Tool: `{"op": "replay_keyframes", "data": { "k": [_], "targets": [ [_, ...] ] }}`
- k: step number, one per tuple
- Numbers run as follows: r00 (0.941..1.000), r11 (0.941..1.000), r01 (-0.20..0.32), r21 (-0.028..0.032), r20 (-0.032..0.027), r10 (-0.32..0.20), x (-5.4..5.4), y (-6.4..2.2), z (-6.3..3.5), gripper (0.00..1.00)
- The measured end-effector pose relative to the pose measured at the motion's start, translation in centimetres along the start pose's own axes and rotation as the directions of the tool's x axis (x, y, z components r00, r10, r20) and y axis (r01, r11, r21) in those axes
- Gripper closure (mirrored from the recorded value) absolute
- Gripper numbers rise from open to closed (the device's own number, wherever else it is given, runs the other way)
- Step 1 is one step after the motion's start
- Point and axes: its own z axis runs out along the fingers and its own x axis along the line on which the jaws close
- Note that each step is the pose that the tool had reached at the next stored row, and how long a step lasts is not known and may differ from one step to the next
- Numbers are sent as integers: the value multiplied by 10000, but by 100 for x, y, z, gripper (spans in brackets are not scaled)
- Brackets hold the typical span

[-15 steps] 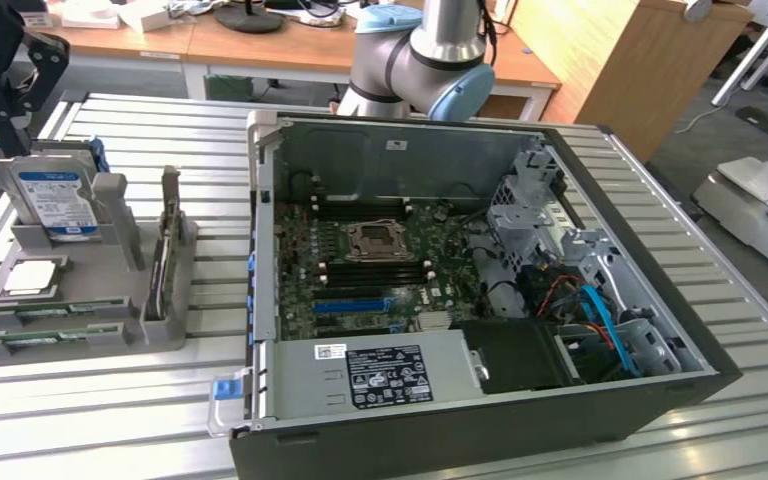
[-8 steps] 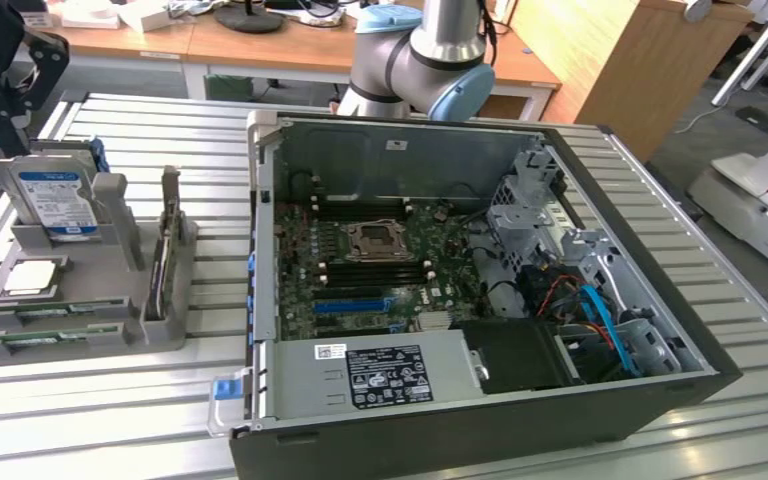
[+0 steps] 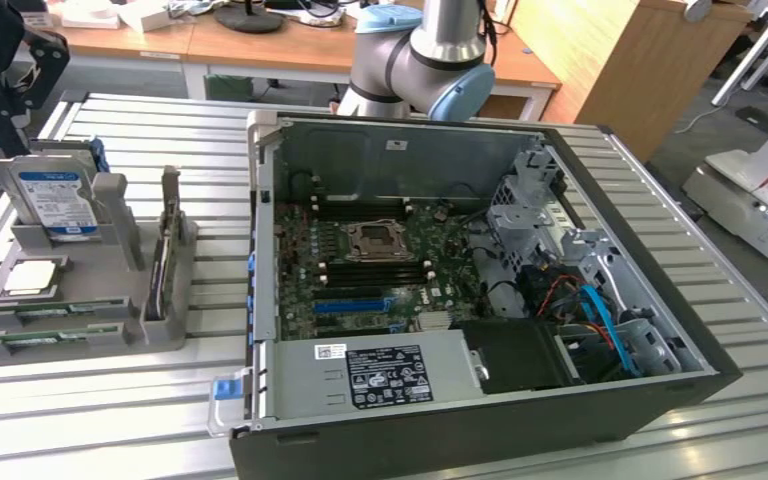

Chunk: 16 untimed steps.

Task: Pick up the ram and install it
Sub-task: 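Pick up the ram and move it above insertion slot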

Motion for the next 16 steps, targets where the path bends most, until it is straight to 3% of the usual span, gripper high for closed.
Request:
{"op": "replay_keyframes", "data": {
  "k": [7, 16],
  "targets": [
    [9975, 9976, 699, -18, -30, -699, 0, 0, 0, 89],
    [9887, 9887, 1497, -40, -64, -1497, 1, -1, 0, 89]
  ]
}}
